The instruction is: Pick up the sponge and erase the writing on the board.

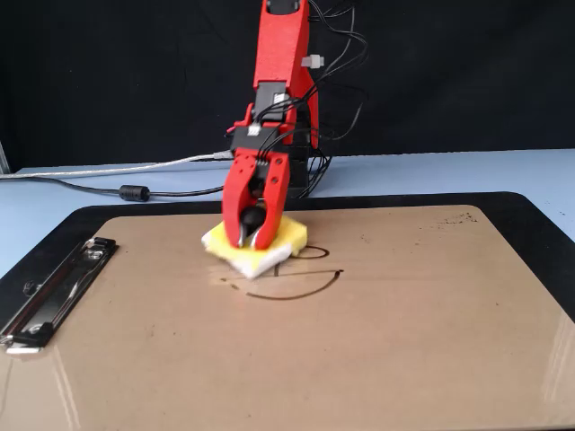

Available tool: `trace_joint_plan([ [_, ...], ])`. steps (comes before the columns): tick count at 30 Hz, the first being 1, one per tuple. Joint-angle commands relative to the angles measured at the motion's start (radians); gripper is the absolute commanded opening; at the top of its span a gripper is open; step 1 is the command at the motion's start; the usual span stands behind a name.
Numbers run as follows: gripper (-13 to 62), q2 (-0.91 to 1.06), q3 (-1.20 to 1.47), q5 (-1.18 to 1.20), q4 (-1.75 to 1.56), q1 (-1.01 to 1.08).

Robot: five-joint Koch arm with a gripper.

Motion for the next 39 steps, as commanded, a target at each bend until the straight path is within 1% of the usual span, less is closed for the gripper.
trace_joint_plan([
  [1,-8.0,0.034,-0.002,-0.028,-0.011,0.006],
  [3,-8.1,-0.066,-0.060,-0.029,-0.032,0.006],
  [8,-8.1,-0.520,-0.486,-0.043,-0.137,0.008],
  [10,-8.0,-0.598,-0.577,-0.040,-0.137,0.032],
  [12,-8.0,-0.543,-0.488,-0.035,-0.143,0.114],
  [13,-8.1,-0.469,-0.413,-0.026,-0.143,0.143],
  [16,-8.1,-0.241,-0.172,0.008,-0.146,0.161],
  [19,-8.1,-0.126,-0.054,0.008,-0.163,0.164],
  [21,-8.0,-0.160,-0.057,0.006,-0.181,0.158],
  [23,-8.1,-0.288,-0.137,-0.008,-0.250,0.130],
  [26,-8.0,-0.528,-0.330,-0.054,-0.334,-0.023],
  [28,-8.1,-0.598,-0.400,-0.098,-0.337,-0.069],
  [31,-8.1,-0.537,-0.367,-0.133,-0.328,-0.078],
  [33,-8.1,-0.405,-0.209,-0.129,-0.333,-0.077],
  [36,-8.0,-0.091,0.077,-0.129,-0.324,-0.075],
  [38,-8.0,0.038,0.186,-0.133,-0.322,-0.081],
  [39,-8.1,0.051,0.195,-0.132,-0.319,-0.084],
])
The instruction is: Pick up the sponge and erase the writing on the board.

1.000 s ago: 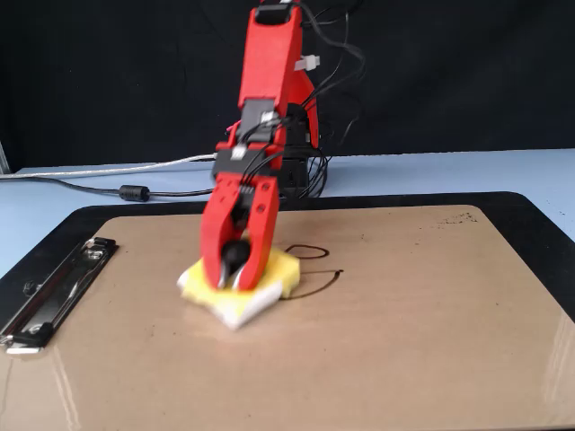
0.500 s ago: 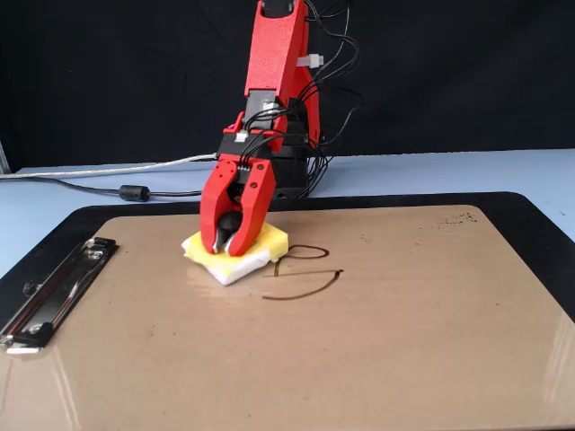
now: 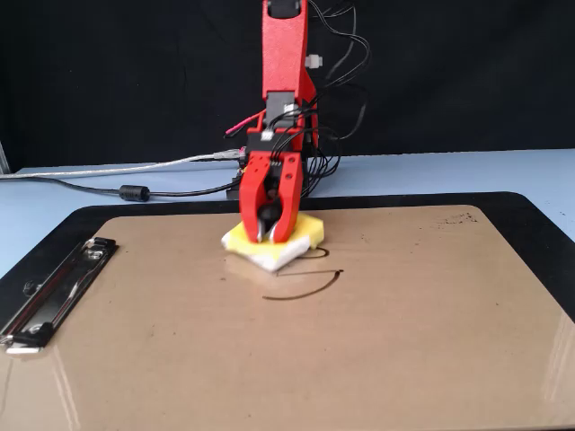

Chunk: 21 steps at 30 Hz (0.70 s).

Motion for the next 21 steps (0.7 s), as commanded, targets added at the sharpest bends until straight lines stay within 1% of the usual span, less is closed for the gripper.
trace_joint_plan([
  [1,-8.0,0.015,-0.006,-0.023,-0.009,-0.006],
  [2,-8.1,-0.021,-0.020,-0.021,-0.015,-0.014],
  [4,-8.1,-0.169,-0.166,-0.021,-0.009,-0.037],
  [7,-8.0,-0.506,-0.485,-0.025,-0.020,-0.054],
  [9,-8.1,-0.652,-0.655,-0.023,-0.018,-0.055],
  [10,-8.1,-0.676,-0.696,-0.023,-0.015,-0.054],
  [12,-8.0,-0.626,-0.637,-0.020,-0.005,-0.051],
  [14,-8.1,-0.457,-0.453,-0.020,-0.005,-0.051],
  [16,-8.1,-0.233,-0.219,-0.021,-0.003,-0.051],
  [18,-8.1,0.041,0.008,-0.020,0.023,-0.051],
  [20,-8.1,0.222,0.100,-0.020,0.103,-0.054],
  [21,-8.1,0.262,0.103,-0.021,0.150,-0.057],
])
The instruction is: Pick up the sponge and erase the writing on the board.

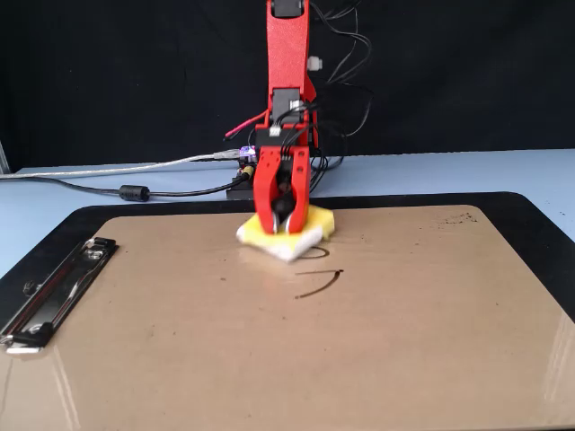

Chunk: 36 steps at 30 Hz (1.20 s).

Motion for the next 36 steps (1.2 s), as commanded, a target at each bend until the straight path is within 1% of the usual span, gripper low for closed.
trace_joint_plan([
  [1,-8.1,0.069,-0.011,-0.011,0.101,-0.028],
  [3,-8.0,0.043,-0.054,-0.011,0.127,-0.072],
  [4,-8.0,-0.014,-0.112,-0.012,0.135,-0.107],
  [6,-8.0,-0.207,-0.247,-0.015,0.124,-0.138],
  [9,-8.0,-0.554,-0.538,-0.017,0.086,-0.172],
  [11,-8.0,-0.667,-0.681,-0.015,0.075,-0.179],
  [13,-8.0,-0.672,-0.716,-0.012,0.083,-0.178],
  [14,-8.0,-0.640,-0.673,-0.011,0.087,-0.178],
  [17,-8.0,-0.344,-0.385,-0.005,0.086,-0.179],
  [20,-8.0,-0.078,-0.150,-0.005,0.087,-0.179],
  [22,-8.0,0.011,-0.067,-0.003,0.089,-0.181],
  [25,-8.0,-0.009,-0.077,-0.003,0.081,-0.207],
  [27,-8.0,-0.140,-0.183,-0.008,0.078,-0.258],
  [30,-8.0,-0.449,-0.425,-0.012,0.054,-0.285],
  [32,-8.0,-0.595,-0.554,-0.012,0.026,-0.279],
  [34,-8.0,-0.603,-0.594,-0.006,0.018,-0.268],
  [36,-8.0,-0.529,-0.500,-0.003,0.017,-0.250],
])
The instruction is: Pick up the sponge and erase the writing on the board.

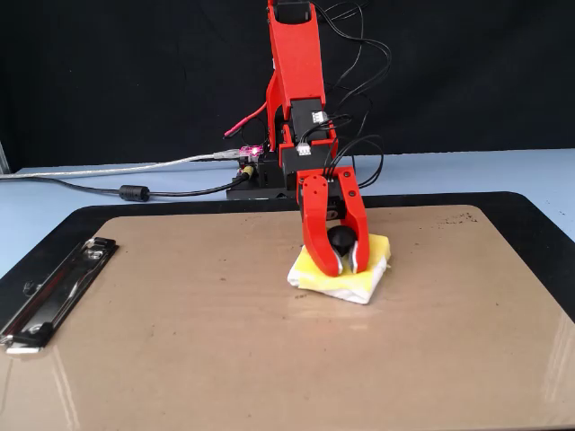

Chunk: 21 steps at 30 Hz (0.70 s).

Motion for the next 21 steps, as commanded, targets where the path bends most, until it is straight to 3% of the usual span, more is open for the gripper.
trace_joint_plan([
  [1,-8.0,0.160,0.153,0.008,-0.008,0.006],
  [5,-8.0,0.580,0.502,0.012,0.003,0.008],
  [8,-8.0,0.736,0.611,0.012,0.029,0.003],
  [14,-8.1,0.425,0.318,0.017,0.110,0.023],
  [16,-8.1,0.345,0.245,0.054,0.109,0.141],
  [19,-8.1,0.368,0.272,0.138,0.115,0.259],
  [21,-8.1,0.515,0.416,0.173,0.112,0.256],
])
